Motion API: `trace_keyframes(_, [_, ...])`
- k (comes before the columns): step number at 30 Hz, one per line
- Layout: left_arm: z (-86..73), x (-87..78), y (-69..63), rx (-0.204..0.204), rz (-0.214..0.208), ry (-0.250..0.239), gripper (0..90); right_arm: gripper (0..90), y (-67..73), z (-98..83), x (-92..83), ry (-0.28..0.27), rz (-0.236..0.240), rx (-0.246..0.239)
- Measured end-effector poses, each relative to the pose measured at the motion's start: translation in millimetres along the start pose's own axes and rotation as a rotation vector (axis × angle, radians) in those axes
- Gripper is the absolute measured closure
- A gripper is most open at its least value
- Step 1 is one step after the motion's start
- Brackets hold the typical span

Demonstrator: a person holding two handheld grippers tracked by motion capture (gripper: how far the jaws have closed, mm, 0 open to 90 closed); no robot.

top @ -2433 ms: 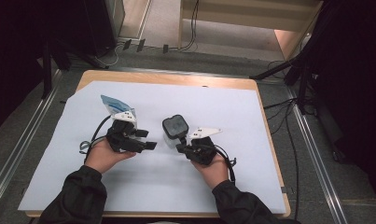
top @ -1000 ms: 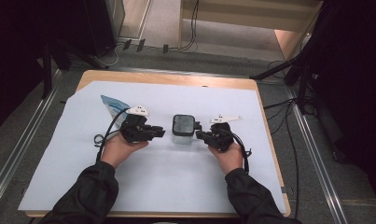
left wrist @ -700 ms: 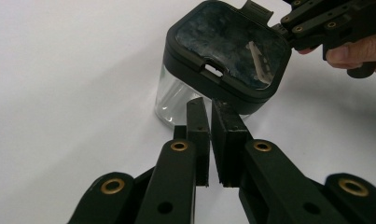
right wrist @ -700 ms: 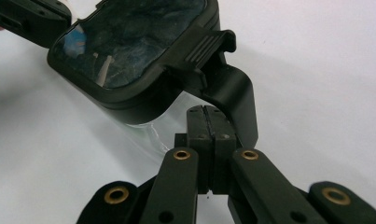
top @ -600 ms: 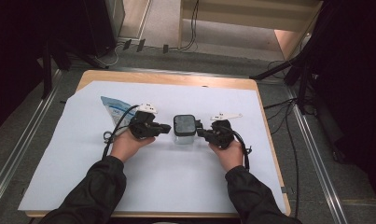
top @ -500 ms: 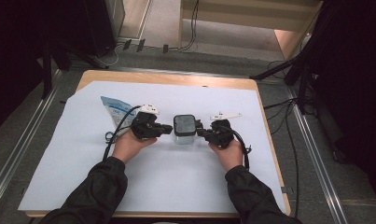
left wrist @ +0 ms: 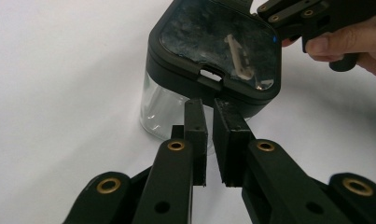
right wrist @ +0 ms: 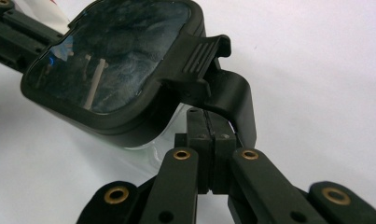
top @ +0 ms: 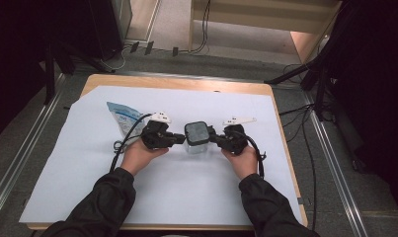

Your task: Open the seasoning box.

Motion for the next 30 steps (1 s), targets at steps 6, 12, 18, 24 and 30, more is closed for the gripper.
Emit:
trace_keyframes(6, [0.0, 2.3, -8.5, 0.01, -0.008, -0.001, 84.9, 90.0, -2.9, 0.8, -1.0, 0.004, -0.007, 0.009])
trace_keyframes(12, [-2.0, 0.4, -6.8, -0.02, 0.002, 0.008, 72.6, 90.0, -2.1, 0.7, -0.5, 0.009, 0.004, 0.012])
trace_keyframes(18, [-4.9, -1.5, -3.2, -0.046, -0.011, -0.003, 44.1, 90.0, -1.4, 1.4, -4.1, 0.013, 0.001, -0.009])
trace_keyframes(24, [-3.5, 0.3, -6.9, -0.04, 0.008, -0.028, 19.1, 90.0, -1.6, 2.9, -10.0, 0.014, 0.005, -0.028])
trace_keyframes(30, [-1.4, 5.2, -7.1, -0.053, 0.011, -0.022, 10.5, 90.0, -4.7, 2.7, -14.9, 0.018, 0.01, -0.02])
Point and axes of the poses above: each handheld gripper's, and its own axes: x roughly forward along the jaws, z roughly out of its top, y roughly to its left, the point moved 2 cm from there along x, roughly forward along the jaws, and after that the axes turned 3 degrees about -x, right-handed, at the moved point
